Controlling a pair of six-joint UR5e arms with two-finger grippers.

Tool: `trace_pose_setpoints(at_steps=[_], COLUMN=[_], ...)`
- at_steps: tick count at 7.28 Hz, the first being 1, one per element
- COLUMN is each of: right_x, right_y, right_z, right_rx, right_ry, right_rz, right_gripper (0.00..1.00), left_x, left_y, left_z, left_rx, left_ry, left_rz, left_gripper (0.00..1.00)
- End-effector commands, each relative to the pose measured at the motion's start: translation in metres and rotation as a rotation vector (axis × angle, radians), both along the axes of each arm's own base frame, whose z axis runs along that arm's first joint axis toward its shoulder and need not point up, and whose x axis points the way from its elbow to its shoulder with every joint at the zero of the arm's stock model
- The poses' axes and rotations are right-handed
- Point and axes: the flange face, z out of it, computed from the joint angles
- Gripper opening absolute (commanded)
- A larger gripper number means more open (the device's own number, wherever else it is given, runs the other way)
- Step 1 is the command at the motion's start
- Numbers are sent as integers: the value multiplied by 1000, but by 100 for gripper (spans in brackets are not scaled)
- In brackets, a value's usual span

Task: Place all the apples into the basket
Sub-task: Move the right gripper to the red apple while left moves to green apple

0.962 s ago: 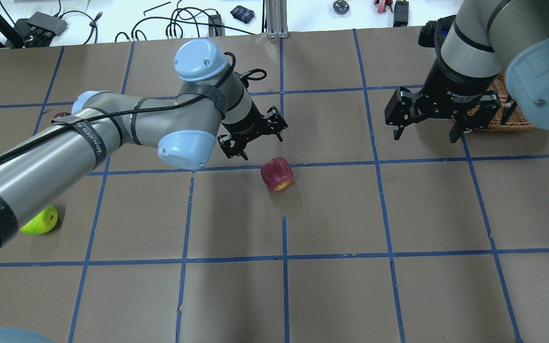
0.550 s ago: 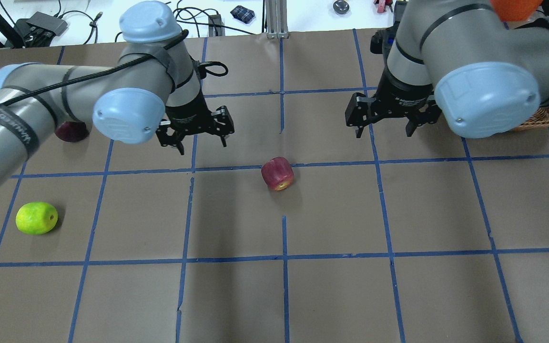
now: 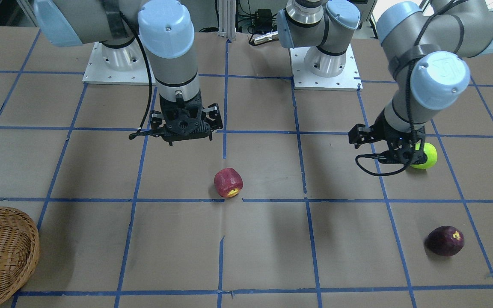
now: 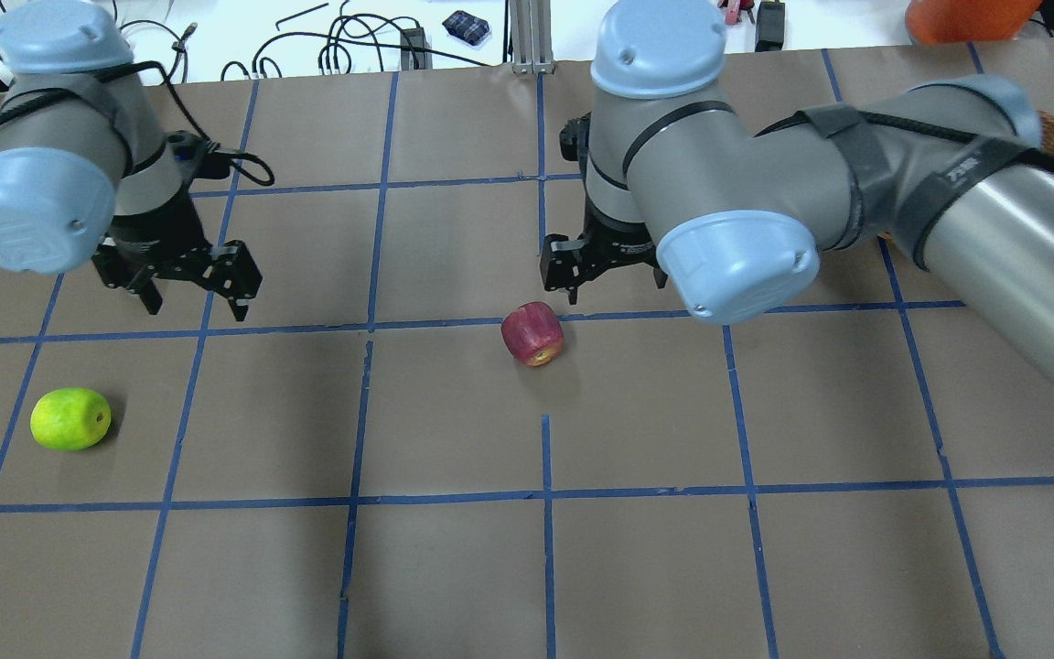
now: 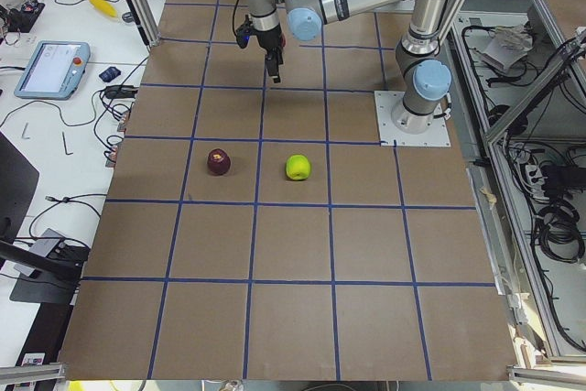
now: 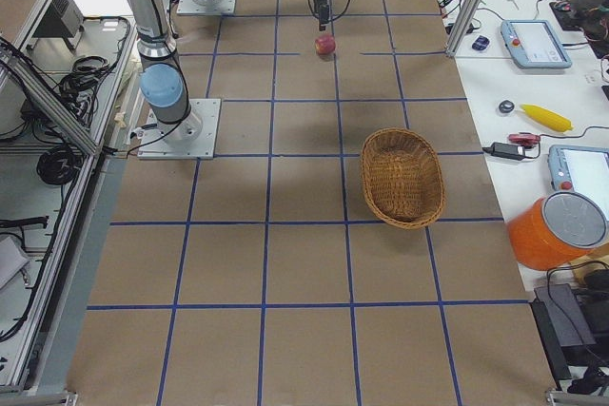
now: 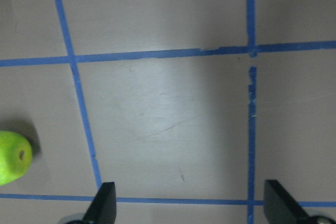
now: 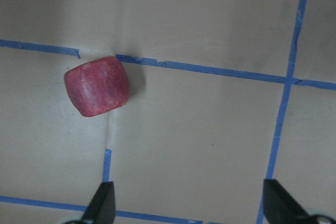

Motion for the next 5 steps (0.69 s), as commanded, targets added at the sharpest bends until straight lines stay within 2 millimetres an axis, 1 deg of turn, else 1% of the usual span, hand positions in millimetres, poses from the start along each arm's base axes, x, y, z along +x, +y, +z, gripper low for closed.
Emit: trace_pose_setpoints(at_steps=[1, 2, 3, 4, 5], right_x=[79, 92, 94, 92, 86], right_y=[8, 0, -5, -4, -5], right_z=[-64, -91, -99, -103, -112], right_rx=[-35, -52, -52, -49, -59], right_ry=[-13, -18, -14, -2, 59], right_rz=[38, 39, 56, 57, 54], right_gripper=[100, 100, 100, 100, 100], left_x=[125, 156, 165, 171, 178], left_y=[26, 37, 37, 45, 42], left_z=[-42, -62, -75, -93, -97], left_rx=[38, 22, -28, -28, -31], left_ry=[53, 50, 29, 32, 35], left_rz=[3, 35, -29, -33, -88], left_gripper=[100, 100, 100, 100, 100])
